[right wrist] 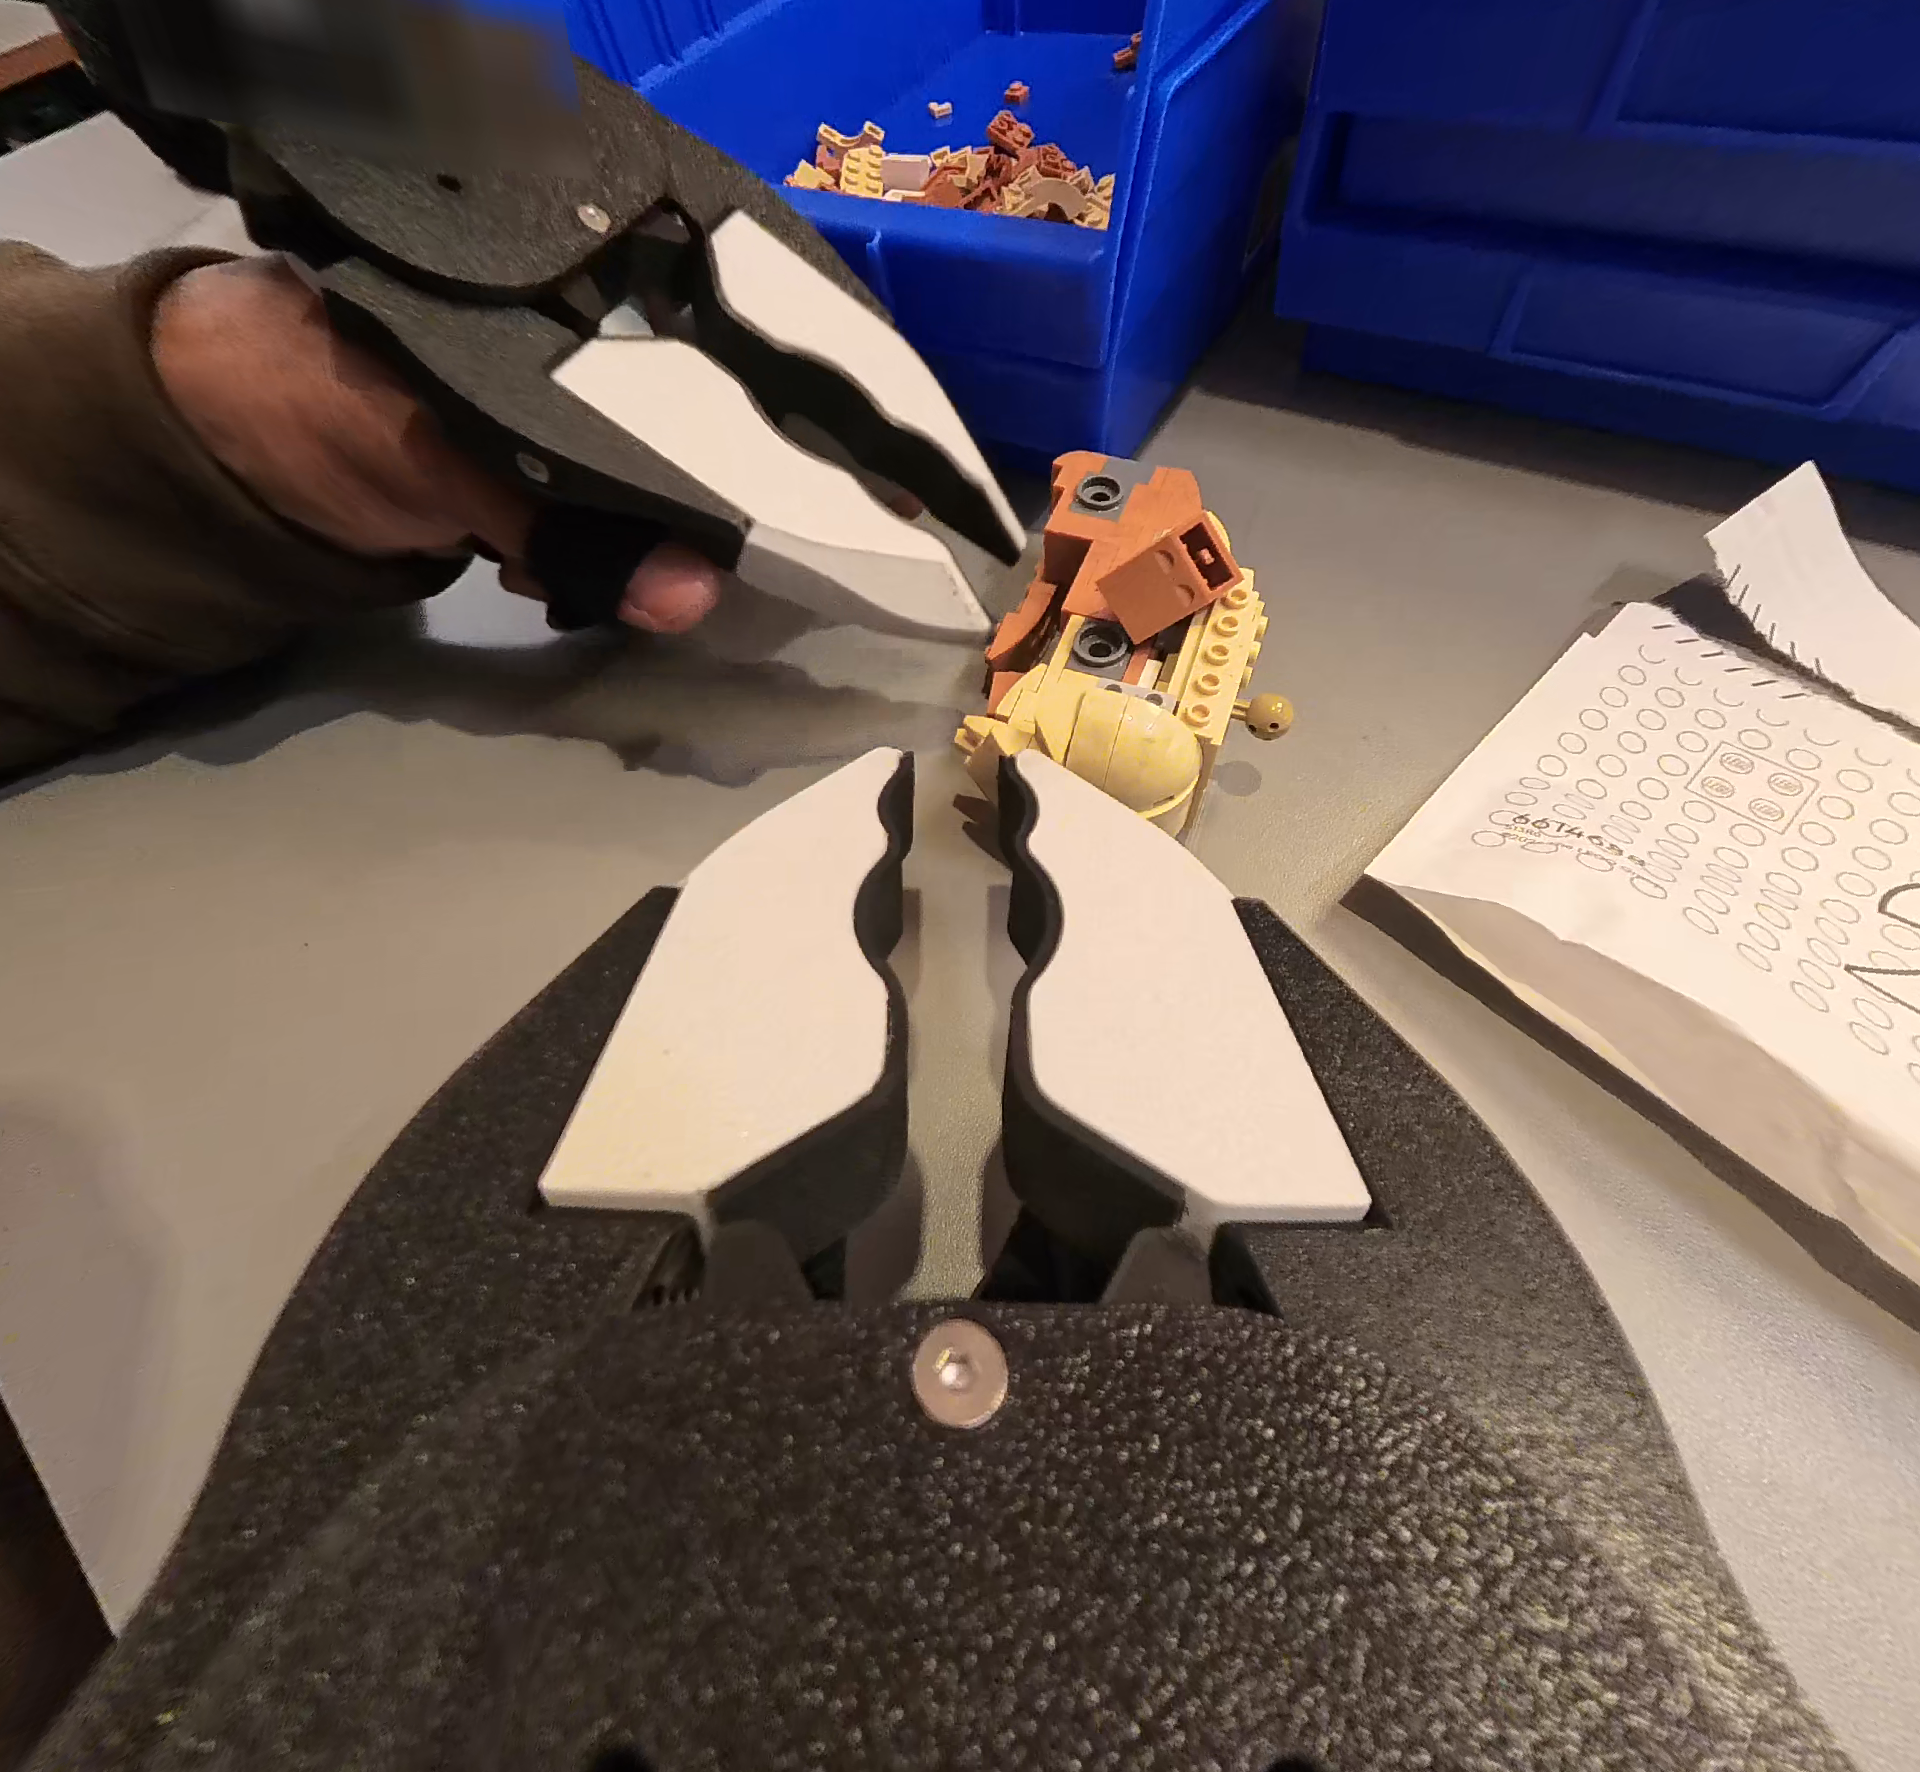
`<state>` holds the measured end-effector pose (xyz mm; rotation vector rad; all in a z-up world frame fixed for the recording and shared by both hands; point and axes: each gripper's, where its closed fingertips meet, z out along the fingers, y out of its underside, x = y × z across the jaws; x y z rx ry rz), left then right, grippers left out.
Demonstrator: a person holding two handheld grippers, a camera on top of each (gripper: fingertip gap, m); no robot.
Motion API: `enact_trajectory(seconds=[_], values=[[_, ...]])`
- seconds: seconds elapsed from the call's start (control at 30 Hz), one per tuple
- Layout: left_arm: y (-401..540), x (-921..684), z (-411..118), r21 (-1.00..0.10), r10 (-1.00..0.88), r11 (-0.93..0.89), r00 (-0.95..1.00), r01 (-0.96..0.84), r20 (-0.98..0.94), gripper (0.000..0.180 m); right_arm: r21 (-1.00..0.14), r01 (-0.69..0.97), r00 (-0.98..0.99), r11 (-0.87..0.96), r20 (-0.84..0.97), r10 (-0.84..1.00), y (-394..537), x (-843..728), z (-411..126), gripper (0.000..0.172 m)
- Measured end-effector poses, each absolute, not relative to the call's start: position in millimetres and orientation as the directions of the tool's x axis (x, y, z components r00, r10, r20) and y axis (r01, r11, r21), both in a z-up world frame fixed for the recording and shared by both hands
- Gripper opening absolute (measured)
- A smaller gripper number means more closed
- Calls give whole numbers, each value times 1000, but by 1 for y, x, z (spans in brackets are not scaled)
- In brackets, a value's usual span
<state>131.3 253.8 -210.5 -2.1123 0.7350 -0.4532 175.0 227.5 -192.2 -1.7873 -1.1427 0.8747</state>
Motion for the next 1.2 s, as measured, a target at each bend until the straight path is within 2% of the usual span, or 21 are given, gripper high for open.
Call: enact_trajectory(seconds=[0.13,0.33,0.43,0.5,0.7,0.97,1.2], values=[[263,141,-194,-839,-672,-392,740,-377,-19,24,-899,360,346,-250,-120,931,227,175,-192,15],[286,154,-189,-826,-694,-292,701,-482,-164,27,-909,336,366,-246,-115,924,230,177,-189,16],[289,158,-192,-814,-710,-271,677,-514,-192,26,-915,318,374,-249,-120,920,231,179,-187,16],[290,157,-195,-811,-710,-265,674,-522,-203,18,-914,314,372,-255,-129,919,232,179,-187,16],[283,145,-188,-842,-681,-243,703,-481,-205,16,-910,319,364,-265,-140,921,231,178,-188,16],[261,128,-191,-860,-670,-307,734,-408,-109,16,-908,321,396,-269,-129,909,235,179,-189,19],[252,106,-221,-767,-616,-487,787,-418,-37,16,-928,258,517,-271,-104,850,252,191,-183,33]])
